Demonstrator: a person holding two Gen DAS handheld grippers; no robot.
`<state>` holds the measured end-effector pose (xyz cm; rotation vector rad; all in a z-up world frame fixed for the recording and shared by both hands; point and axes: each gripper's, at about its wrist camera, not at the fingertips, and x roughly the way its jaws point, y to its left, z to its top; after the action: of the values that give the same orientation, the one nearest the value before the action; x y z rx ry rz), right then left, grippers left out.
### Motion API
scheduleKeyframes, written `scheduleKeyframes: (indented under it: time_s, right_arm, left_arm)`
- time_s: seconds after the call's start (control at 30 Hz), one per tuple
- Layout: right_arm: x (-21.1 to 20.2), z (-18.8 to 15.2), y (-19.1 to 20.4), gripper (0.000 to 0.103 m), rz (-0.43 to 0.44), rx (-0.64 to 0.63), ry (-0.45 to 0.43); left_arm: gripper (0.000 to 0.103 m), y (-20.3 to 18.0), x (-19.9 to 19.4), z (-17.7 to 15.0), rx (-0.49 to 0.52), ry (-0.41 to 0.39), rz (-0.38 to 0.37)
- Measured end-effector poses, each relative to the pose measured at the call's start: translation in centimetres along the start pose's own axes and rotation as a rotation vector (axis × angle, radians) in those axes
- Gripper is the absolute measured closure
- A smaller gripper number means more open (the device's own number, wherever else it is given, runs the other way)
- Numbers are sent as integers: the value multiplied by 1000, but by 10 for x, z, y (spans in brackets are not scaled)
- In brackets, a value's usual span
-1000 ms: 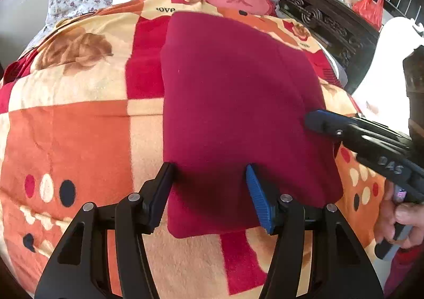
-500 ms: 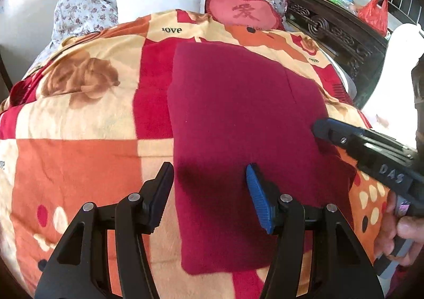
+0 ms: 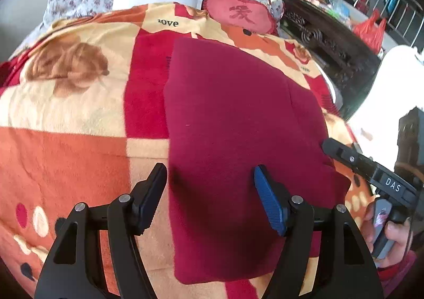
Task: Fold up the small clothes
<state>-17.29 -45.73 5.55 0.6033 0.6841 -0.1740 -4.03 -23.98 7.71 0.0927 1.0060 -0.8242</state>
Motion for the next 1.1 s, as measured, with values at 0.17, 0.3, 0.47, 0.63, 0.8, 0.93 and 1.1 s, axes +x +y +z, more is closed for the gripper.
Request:
scheduleKeyframes:
  time_s: [0.17,0.3,0.47,0.63,0.8,0.93,1.1]
  right_arm:
    - [15,-4,-6,38,76,73,40]
    - [28,-7,-14,25,96,131,45]
    - [43,-9,-27,18,159,196,65]
    - [54,-9,-26,29,288,237,115]
    - [41,-8,6,53,218,86,97]
    - [14,-6,24,57,270,83,90]
    - [-9,-24,56,57,307,43,106]
  left_arm:
    - [32,7,5,1,-25,19,-51]
    - [27,9,13,0,-30,36,-92]
    - [21,11,28,1,-65,63,-147]
    - [21,10,38,2,-100,77,-179]
    - [37,8,24,2,-70,62,-169]
    - [43,9,-11,-2,-52,43,-189]
    - [43,19,-64,-25,-30,17,-144]
